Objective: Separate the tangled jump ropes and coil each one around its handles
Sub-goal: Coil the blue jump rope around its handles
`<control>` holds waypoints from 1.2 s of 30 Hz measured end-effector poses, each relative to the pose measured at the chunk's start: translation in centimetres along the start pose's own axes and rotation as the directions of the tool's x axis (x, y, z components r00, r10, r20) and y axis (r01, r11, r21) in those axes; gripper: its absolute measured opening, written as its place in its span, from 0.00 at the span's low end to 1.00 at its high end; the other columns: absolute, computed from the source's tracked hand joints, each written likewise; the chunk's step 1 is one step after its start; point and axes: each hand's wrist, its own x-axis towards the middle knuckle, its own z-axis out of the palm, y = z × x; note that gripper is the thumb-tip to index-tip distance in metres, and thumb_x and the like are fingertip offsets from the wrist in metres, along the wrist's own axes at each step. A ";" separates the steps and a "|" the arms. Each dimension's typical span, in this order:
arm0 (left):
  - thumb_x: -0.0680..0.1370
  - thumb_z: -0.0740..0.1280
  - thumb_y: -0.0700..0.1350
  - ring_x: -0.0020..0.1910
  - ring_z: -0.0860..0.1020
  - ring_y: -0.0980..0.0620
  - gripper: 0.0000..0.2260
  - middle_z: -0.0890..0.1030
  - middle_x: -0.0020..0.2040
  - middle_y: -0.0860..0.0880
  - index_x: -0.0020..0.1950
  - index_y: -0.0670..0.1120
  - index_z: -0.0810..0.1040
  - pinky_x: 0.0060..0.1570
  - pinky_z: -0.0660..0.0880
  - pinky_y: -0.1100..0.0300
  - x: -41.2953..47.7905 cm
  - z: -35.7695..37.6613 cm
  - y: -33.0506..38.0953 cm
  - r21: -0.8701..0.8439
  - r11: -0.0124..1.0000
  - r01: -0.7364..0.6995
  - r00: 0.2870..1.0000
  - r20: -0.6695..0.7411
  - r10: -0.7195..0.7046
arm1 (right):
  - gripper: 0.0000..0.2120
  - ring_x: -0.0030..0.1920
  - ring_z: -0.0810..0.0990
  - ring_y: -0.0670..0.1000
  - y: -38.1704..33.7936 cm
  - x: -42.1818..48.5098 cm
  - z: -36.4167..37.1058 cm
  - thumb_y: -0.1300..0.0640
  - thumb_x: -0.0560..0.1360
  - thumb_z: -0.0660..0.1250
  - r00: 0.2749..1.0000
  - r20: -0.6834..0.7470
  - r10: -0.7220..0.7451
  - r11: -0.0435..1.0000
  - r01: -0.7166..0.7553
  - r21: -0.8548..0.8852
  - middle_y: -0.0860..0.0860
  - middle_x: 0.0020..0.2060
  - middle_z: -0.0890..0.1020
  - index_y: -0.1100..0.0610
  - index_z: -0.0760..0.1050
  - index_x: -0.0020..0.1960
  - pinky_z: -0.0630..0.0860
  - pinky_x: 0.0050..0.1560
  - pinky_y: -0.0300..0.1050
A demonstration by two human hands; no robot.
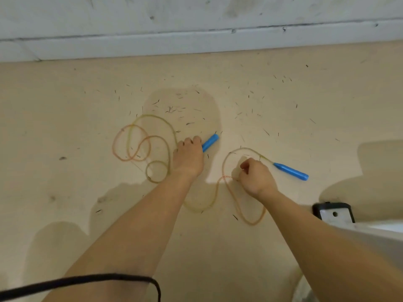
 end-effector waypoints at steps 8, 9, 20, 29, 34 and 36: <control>0.79 0.65 0.47 0.50 0.77 0.49 0.12 0.76 0.56 0.50 0.61 0.48 0.73 0.51 0.77 0.50 -4.8 -3.4 -0.8 -0.333 0.943 0.002 0.999 0.051 0.015 | 0.19 0.62 0.75 0.56 -2.0 -1.1 -0.6 0.59 0.78 0.57 0.997 0.077 -0.028 0.999 0.030 -0.032 0.53 0.64 0.74 0.56 0.72 0.68 0.73 0.63 0.51; 0.77 0.66 0.46 0.48 0.78 0.49 0.11 0.77 0.54 0.50 0.59 0.48 0.73 0.49 0.78 0.51 -5.7 -4.3 -0.9 -0.383 0.923 0.029 0.996 0.089 0.006 | 0.21 0.64 0.72 0.58 -1.4 -1.3 -1.2 0.61 0.78 0.57 0.999 0.048 -0.001 0.996 0.005 -0.094 0.54 0.67 0.70 0.57 0.69 0.70 0.73 0.64 0.53; 0.77 0.69 0.46 0.45 0.82 0.48 0.11 0.82 0.49 0.52 0.59 0.53 0.78 0.46 0.78 0.53 -9.9 -7.2 -0.2 -0.617 0.784 0.073 0.982 0.182 0.052 | 0.15 0.60 0.73 0.60 6.7 -2.6 -3.1 0.62 0.79 0.60 0.984 -0.027 0.178 0.894 -0.173 -0.413 0.58 0.61 0.73 0.60 0.67 0.65 0.73 0.55 0.54; 0.79 0.68 0.46 0.45 0.78 0.55 0.11 0.80 0.53 0.53 0.61 0.51 0.77 0.44 0.72 0.65 -12.0 -13.9 0.4 -0.587 0.807 -0.066 0.995 0.018 0.094 | 0.08 0.35 0.78 0.53 -4.7 -6.6 -6.3 0.59 0.79 0.65 0.959 0.283 0.024 0.885 -0.152 0.440 0.55 0.45 0.79 0.58 0.76 0.58 0.76 0.35 0.44; 0.76 0.72 0.45 0.45 0.79 0.60 0.08 0.81 0.48 0.59 0.54 0.53 0.80 0.43 0.71 0.70 -15.8 -21.5 0.3 -0.489 0.838 -0.240 0.971 -0.125 0.205 | 0.11 0.31 0.77 0.49 -12.3 -12.7 -13.0 0.58 0.78 0.68 0.921 0.359 -0.154 0.760 -0.121 0.638 0.57 0.43 0.82 0.64 0.79 0.56 0.72 0.28 0.39; 0.75 0.73 0.46 0.49 0.78 0.61 0.07 0.81 0.48 0.60 0.52 0.54 0.81 0.49 0.73 0.64 -18.0 -24.4 0.4 -0.410 0.840 -0.356 0.933 -0.210 0.293 | 0.11 0.30 0.75 0.48 -14.6 -15.4 -15.3 0.59 0.81 0.63 0.890 0.421 -0.177 0.723 -0.173 0.669 0.57 0.42 0.83 0.65 0.78 0.57 0.72 0.29 0.38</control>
